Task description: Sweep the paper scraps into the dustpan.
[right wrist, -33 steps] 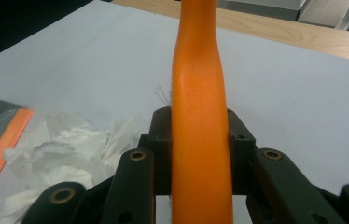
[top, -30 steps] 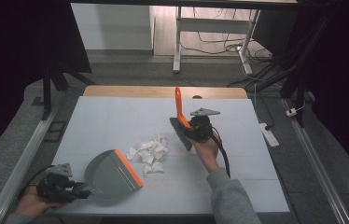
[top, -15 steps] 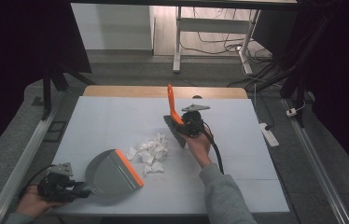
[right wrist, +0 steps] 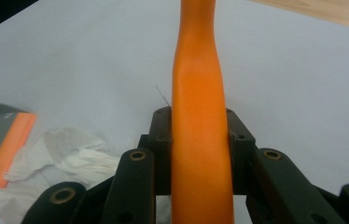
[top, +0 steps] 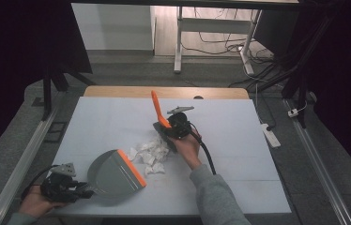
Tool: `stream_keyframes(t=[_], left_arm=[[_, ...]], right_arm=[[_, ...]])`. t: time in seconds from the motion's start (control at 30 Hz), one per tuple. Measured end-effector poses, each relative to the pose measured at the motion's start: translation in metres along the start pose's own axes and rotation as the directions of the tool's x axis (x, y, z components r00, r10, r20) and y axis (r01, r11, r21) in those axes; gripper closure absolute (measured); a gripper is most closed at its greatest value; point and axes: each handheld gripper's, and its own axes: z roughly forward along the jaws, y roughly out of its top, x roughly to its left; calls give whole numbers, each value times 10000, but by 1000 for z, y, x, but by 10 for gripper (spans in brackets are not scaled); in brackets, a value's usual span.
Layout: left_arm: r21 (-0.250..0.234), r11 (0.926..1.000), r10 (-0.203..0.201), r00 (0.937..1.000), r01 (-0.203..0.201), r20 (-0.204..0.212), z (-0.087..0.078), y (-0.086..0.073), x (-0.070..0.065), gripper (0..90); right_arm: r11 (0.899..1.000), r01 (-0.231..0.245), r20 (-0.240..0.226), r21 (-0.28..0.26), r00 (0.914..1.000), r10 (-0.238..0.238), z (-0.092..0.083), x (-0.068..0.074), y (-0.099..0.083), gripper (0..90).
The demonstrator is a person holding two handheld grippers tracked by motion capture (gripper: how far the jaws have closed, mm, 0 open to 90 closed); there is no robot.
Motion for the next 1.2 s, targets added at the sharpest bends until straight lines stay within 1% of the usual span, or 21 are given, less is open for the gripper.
stream_keyframes(t=[0.03,0.07,0.1,0.2,0.27,0.33,0.43,0.5,0.53,0.63,0.87,0.97,1.03,1.07,1.1,1.13,1.2], left_arm=[[-6,10000,-3,10000,3,4,0,0,0,617],[-7,10000,-4,10000,4,0,0,1,0,617],[0,10000,3,10000,-3,6,1,1,0,617],[10,10000,11,10000,-11,25,2,2,0,617],[17,10000,36,10000,-36,35,2,3,0,617],[8,10000,17,10000,-17,31,3,4,-1,617],[7,10000,25,10000,-25,35,3,4,-1,617],[12,10000,17,10000,-17,21,3,4,-1,617],[16,10000,25,10000,-25,27,3,5,-1,617],[-1,10000,15,10000,-15,34,4,5,-1,617],[29,10000,68,10000,-68,48,6,8,-2,617],[13,10000,54,10000,-54,39,6,8,-3,617],[19,10000,48,10000,-48,32,6,8,-3,617],[13,10000,41,10000,-42,27,6,8,-3,617],[16,10000,36,10000,-36,18,7,8,-3,617],[21,10000,35,10000,-35,19,6,9,-3,617],[13,10000,31,10000,-31,20,6,8,-3,617]], right_arm=[[10000,69,-60,29,10000,-69,2,4,0,711],[10000,69,-60,29,10000,-69,2,4,0,711],[9996,249,-194,90,9995,-248,6,13,1,711],[9982,569,-370,178,9977,-562,9,24,2,711],[9977,649,-462,186,9969,-640,11,31,1,711],[9974,691,-574,193,9960,-679,12,35,1,711],[9980,610,-699,190,9958,-596,12,40,-1,711],[9975,676,-737,184,9951,-661,13,43,-1,711],[9968,781,-843,198,9935,-761,13,48,-1,711],[9950,979,-987,198,9905,-955,15,56,-3,711],[9927,1191,-1353,178,9840,-1156,15,71,-5,711],[9909,1333,-1576,166,9790,-1291,15,77,-5,711],[9915,1295,-1828,126,9752,-1251,15,81,-5,710],[9915,1295,-1828,126,9752,-1251,15,81,-5,710],[9918,1279,-2071,81,9705,-1235,15,86,-5,710],[9917,1286,-2209,68,9674,-1240,15,89,-5,710],[9889,1488,-2378,4,9605,-1444,14,94,-5,710]])
